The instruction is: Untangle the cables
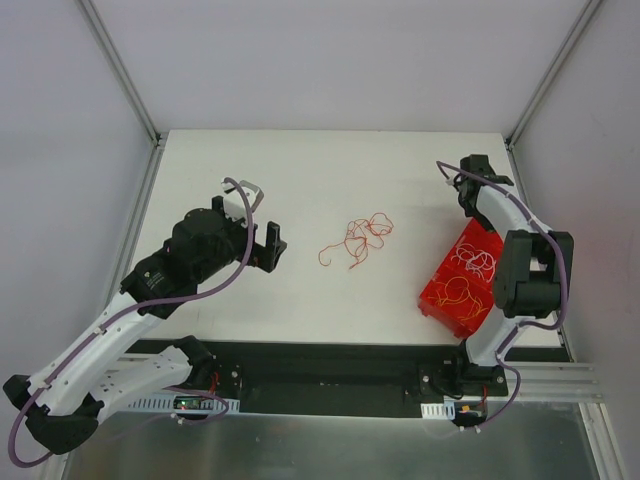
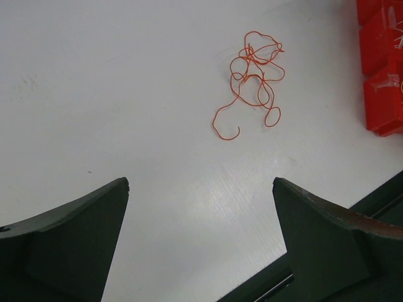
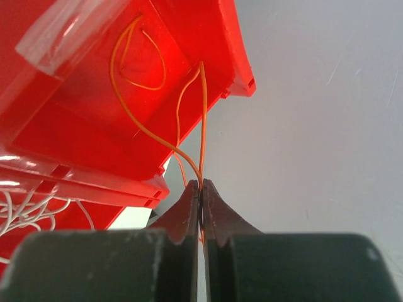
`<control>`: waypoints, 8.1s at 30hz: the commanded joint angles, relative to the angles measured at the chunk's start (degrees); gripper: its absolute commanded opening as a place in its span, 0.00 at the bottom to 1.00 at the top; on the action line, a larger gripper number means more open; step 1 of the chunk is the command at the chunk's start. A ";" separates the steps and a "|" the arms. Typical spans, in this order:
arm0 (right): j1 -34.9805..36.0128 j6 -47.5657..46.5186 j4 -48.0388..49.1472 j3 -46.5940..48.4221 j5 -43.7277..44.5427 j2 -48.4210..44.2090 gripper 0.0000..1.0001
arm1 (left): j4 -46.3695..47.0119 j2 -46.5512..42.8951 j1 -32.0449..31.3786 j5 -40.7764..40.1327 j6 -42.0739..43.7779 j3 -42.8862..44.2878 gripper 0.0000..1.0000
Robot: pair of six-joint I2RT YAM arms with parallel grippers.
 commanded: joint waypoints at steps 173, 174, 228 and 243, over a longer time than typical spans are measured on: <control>29.43 76.30 45.55 -25.96 -55.00 -6.42 0.11 | 2.09 19.64 0.39 14.36 -10.05 63.23 0.00; 29.61 73.84 41.17 -24.20 -54.84 -7.29 0.14 | 2.09 19.11 0.39 13.74 -9.78 60.94 0.00; 41.38 69.06 31.01 -21.20 -56.42 -19.08 0.72 | 15.80 34.41 4.60 7.23 -28.76 -7.37 0.20; 47.53 72.83 27.95 -8.38 -52.91 -6.80 0.96 | 5.53 -0.99 8.99 4.09 -24.12 -10.20 0.68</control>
